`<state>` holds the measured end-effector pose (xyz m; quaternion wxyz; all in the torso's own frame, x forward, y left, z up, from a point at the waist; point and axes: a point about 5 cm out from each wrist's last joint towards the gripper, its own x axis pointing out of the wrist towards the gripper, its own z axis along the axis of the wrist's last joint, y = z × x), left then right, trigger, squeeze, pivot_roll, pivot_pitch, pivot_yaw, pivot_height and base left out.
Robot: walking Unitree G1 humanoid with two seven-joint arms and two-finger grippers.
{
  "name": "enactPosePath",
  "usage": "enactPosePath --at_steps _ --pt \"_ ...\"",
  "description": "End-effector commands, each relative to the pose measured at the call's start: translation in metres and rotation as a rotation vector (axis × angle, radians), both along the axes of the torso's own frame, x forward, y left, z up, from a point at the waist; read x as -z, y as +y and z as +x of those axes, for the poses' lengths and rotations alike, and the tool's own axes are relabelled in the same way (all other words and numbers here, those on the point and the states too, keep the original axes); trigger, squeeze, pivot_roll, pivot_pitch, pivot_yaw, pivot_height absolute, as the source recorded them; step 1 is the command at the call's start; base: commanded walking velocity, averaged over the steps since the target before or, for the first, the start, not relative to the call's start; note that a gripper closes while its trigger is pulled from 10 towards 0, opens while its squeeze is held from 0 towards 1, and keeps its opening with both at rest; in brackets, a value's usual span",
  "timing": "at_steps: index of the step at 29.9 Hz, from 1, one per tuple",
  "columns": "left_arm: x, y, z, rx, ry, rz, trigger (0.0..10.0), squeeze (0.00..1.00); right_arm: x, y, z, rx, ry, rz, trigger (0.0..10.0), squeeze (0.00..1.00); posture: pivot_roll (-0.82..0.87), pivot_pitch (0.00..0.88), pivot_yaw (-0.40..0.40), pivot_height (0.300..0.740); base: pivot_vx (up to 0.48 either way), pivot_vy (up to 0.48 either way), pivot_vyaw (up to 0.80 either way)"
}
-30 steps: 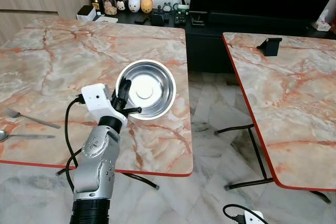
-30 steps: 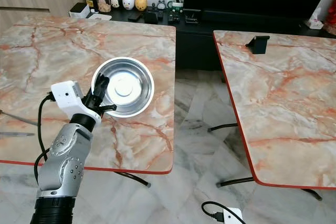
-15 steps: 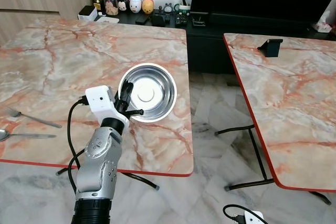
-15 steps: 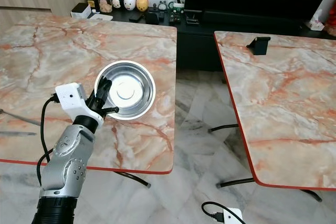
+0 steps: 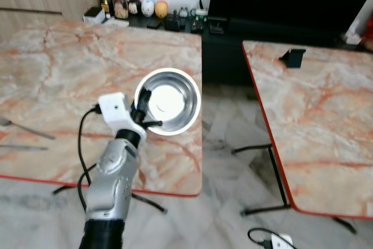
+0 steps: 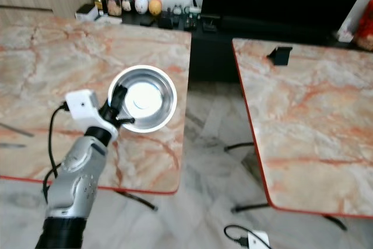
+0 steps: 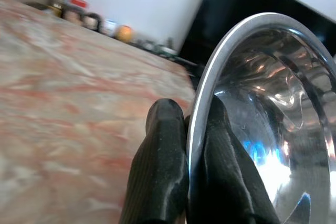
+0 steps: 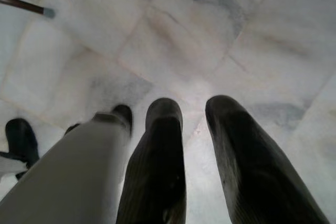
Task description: Setting the table
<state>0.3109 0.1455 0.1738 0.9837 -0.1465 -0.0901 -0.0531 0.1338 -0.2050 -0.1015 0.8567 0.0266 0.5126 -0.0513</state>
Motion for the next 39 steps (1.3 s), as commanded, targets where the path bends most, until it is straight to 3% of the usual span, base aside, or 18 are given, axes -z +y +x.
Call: enactPosePath --at_steps 1,39 --pt "-0.0057 -0.0128 0.0018 0.040 -0.025 -0.004 10.0 0.00 -0.0007 -0.0082 -0.0020 0.014 0.004 -0.019 10.0 0.00 0.15 0.000 -0.090 0.727 0.000 -0.334 0.00" --pt "-0.0024 -0.0177 0.0033 0.076 -0.008 0.025 10.0 0.00 -0.0008 -0.0078 -0.0016 0.013 0.003 -0.015 10.0 0.00 0.15 0.000 -0.087 0.727 0.000 -0.333 0.00"
